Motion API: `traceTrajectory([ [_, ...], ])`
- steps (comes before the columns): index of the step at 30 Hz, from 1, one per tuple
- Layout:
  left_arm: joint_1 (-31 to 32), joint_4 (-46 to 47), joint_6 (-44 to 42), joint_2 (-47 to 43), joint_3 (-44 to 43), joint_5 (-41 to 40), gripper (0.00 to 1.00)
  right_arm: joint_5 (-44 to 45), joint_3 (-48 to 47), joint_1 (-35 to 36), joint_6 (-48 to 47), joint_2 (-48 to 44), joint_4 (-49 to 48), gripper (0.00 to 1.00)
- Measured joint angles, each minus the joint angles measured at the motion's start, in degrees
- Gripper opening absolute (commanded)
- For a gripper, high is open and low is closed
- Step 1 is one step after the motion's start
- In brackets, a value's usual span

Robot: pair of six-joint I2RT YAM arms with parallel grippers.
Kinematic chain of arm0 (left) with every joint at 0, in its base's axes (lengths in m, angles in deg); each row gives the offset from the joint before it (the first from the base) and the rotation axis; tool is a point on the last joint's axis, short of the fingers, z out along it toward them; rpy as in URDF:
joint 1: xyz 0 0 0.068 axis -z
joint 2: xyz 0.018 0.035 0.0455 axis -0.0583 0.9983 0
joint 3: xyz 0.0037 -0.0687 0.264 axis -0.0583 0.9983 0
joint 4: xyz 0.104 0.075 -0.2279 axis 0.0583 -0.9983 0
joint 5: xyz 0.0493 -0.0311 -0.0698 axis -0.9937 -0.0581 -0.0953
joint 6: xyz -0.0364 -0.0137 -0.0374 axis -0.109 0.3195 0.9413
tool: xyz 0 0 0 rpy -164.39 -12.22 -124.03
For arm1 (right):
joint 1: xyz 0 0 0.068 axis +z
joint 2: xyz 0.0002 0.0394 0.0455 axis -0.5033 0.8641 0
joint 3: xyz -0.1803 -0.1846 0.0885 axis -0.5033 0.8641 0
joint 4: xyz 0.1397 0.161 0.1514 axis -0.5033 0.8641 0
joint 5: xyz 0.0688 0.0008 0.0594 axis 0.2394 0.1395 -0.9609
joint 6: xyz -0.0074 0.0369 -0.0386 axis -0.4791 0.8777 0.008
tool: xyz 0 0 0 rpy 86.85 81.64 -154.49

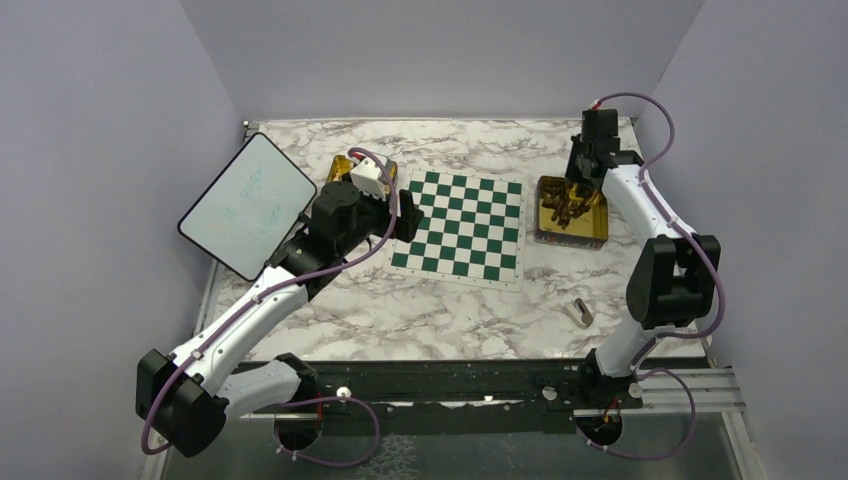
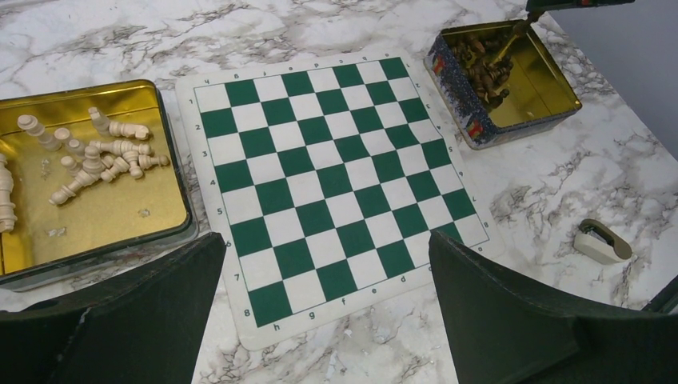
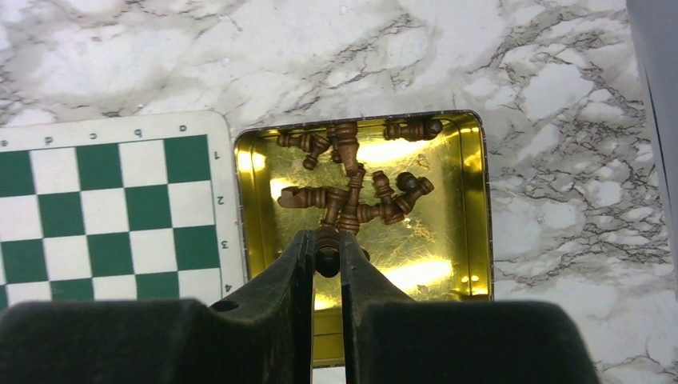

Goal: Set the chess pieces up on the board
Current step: Pick up the chess piece from the storage box, then place the chess piece on the chessboard.

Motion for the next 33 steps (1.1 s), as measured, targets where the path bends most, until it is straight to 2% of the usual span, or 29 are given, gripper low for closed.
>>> traceTrajectory([
  [8, 0.00, 0.02, 0.20, 0.00, 0.00, 0.17, 0.99, -4.31, -0.02, 2.36, 1.14, -2.23, -0.24, 0.09],
  [16, 0.00, 0.07, 0.20, 0.00, 0.00, 0.20, 0.99, -5.27, -0.68, 10.60, 1.55, -1.22, -2.49, 0.09],
  [22, 0.00, 0.13, 0.20, 0.00, 0.02, 0.20, 0.99, -5.01, -6.23, 15.74, 1.03, 5.62, -4.90, 0.09],
  [28, 0.02, 0.15, 0.17, -0.22, 0.11, 0.17, 0.99, -3.30, -12.87, 16.74, 0.96, 14.25, -5.18, 0.09],
  [33, 0.02, 0.17, 0.17, -0.46, 0.22, 0.17, 0.99, -1.40, -14.80, 17.05, 0.94, 18.82, -5.25, 0.09],
])
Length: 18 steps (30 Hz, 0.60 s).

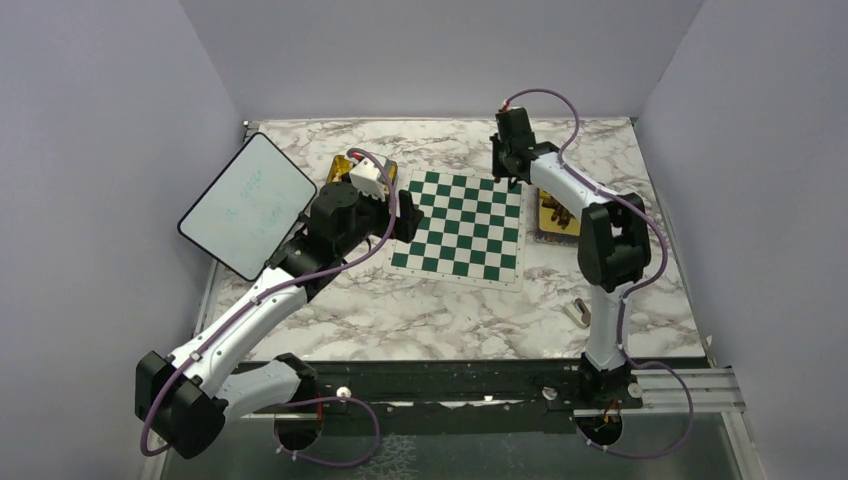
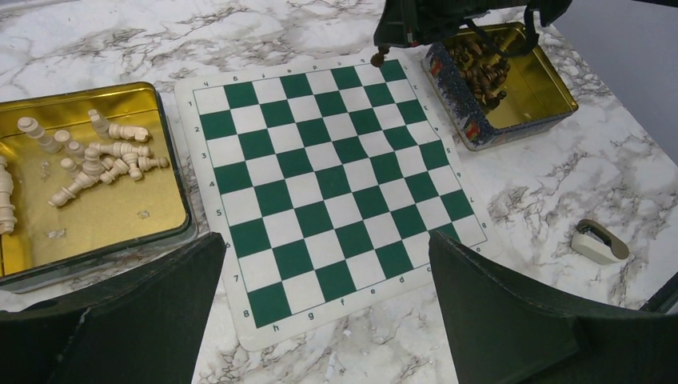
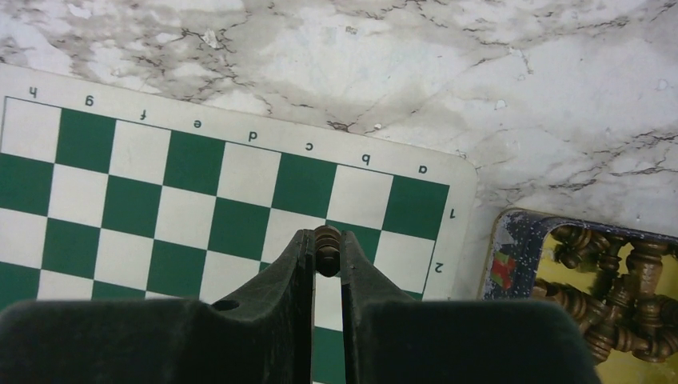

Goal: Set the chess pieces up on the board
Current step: Place the chess piece on the chessboard.

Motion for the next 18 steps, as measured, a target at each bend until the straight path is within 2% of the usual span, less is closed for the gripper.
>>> traceTrajectory([
  [18, 0.02, 0.02, 0.00, -0.09, 0.00, 0.02, 0.99, 3.17, -2.34, 2.51, -1.29, 6.29, -3.15, 0.10],
])
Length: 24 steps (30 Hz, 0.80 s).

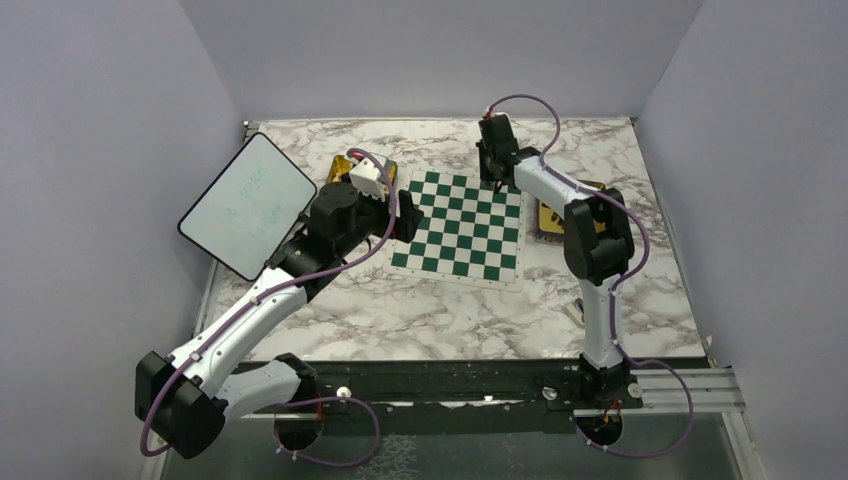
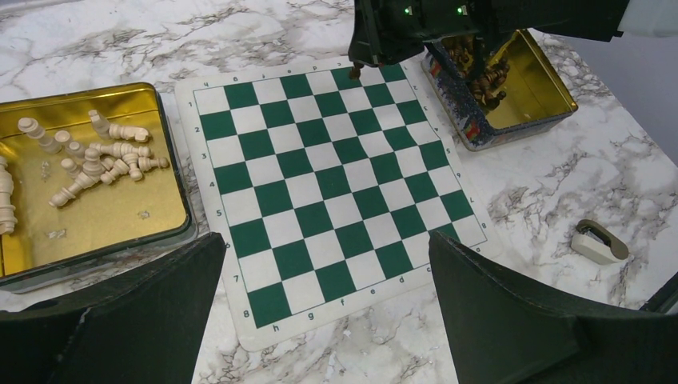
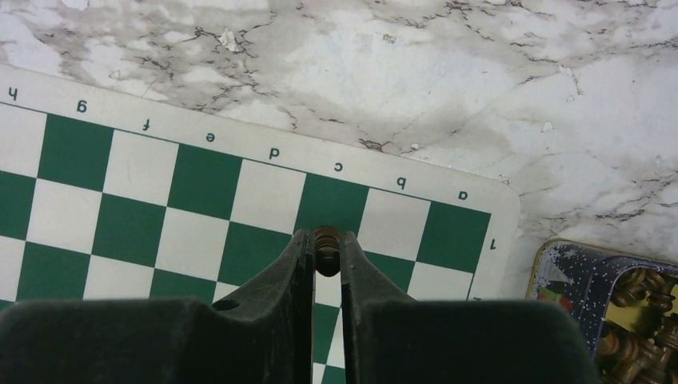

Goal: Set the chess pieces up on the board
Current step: Place the chess piece on the chessboard.

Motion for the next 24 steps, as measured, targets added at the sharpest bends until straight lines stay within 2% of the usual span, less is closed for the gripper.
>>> traceTrajectory([
  [24, 0.00, 0.13, 0.00, -0.02, 0.02, 0.04, 0.99, 2.14, -5.07, 0.00, -0.70, 5.09, 1.01, 0.13],
])
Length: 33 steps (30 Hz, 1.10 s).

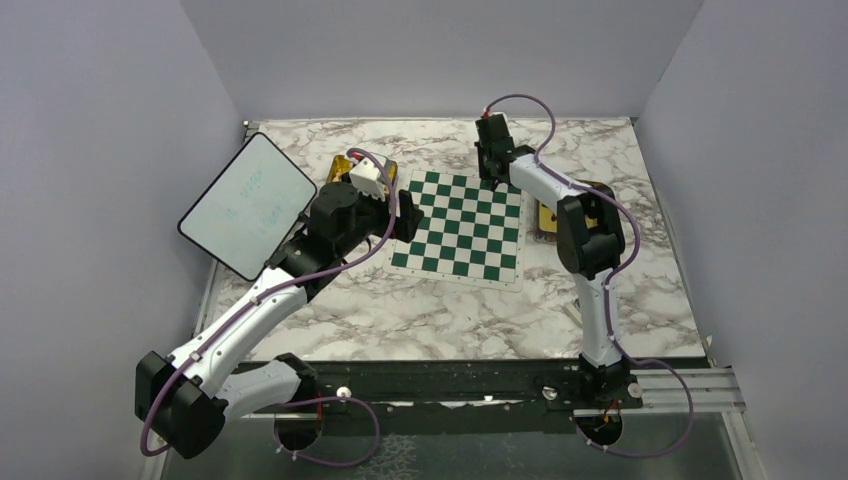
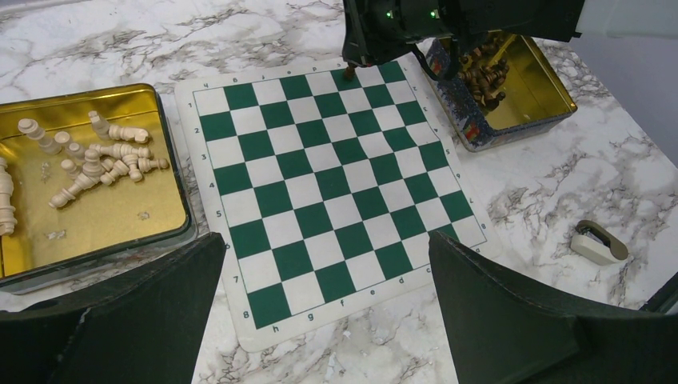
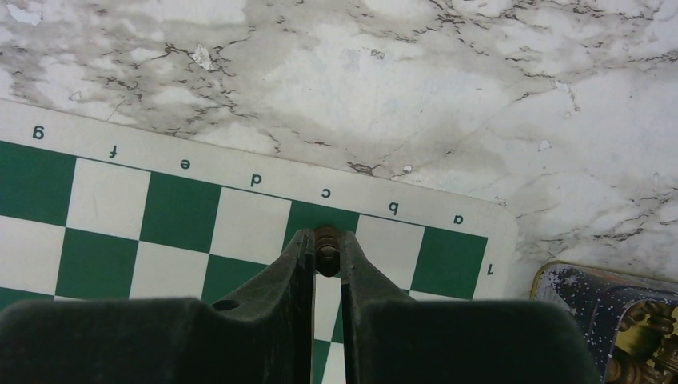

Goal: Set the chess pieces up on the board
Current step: Place the chess piece on the chessboard.

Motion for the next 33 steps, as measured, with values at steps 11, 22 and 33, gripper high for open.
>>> traceTrajectory([
  [11, 0.00, 0.00, 0.02, 0.00, 0.00, 0.00, 0.99, 0.09, -0.11, 0.00, -0.33, 0.02, 0.07, 0.15],
  [22, 0.00, 0.00, 0.02, 0.00, 0.00, 0.02, 0.99, 0.11, -2.14, 0.00, -0.28, 1.73, 1.84, 0.27],
  [33, 0.00, -0.02, 0.00, -0.61, 0.00, 0.00, 0.99, 0.07, -4.22, 0.00, -0.28, 1.73, 4.02, 0.44],
])
